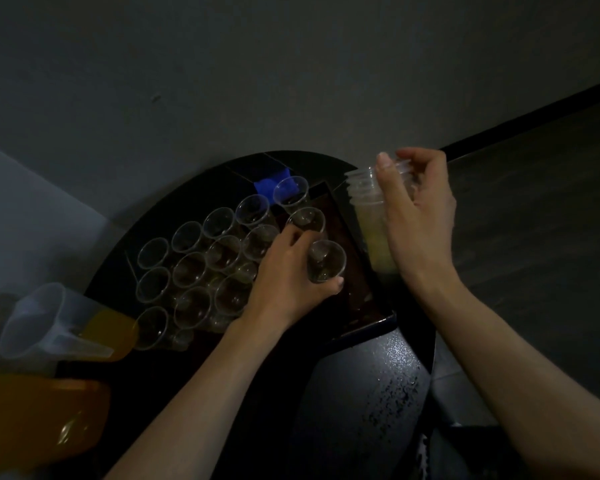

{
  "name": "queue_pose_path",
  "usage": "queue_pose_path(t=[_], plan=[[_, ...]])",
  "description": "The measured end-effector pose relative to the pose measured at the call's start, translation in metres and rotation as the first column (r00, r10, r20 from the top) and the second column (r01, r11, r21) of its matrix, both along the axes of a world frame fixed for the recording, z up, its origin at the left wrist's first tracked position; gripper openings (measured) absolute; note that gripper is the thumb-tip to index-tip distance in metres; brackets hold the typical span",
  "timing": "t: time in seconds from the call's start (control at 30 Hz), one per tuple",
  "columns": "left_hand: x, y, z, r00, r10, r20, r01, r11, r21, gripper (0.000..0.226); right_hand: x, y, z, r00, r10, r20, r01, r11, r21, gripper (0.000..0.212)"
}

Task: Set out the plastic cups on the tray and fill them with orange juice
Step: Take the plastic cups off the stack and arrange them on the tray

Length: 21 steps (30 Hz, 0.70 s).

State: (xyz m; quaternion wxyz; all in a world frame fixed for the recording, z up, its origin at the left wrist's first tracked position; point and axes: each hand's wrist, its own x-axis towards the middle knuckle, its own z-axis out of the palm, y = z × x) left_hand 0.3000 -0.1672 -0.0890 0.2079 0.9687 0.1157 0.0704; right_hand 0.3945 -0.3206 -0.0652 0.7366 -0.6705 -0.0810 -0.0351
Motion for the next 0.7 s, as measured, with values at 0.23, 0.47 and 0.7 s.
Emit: queue_pose_path(t=[0.23, 0.47, 0.7], plan=[[-0.0026, -0.0004, -0.0049, 1.0, 0.009, 0.021, -0.01, 1.0, 0.007, 0.063, -0.0011, 0.0008, 0.0, 1.0, 0.013, -0.004, -0.013, 1.0, -0.004, 0.04], [-0.0028, -0.0007, -0.0059, 1.0, 0.029, -0.001, -0.029, 0.999, 0.036, 0.061, -0.0013, 0.0019, 0.0002, 1.0, 0.011, -0.003, -0.011, 1.0, 0.005, 0.039], [-0.0019, 0.001, -0.0068, 0.999, 0.033, 0.015, -0.034, 0.997, 0.062, 0.061, -0.0006, 0.0013, -0.0005, 0.999, 0.031, -0.013, -0.031, 1.0, -0.007, 0.04]])
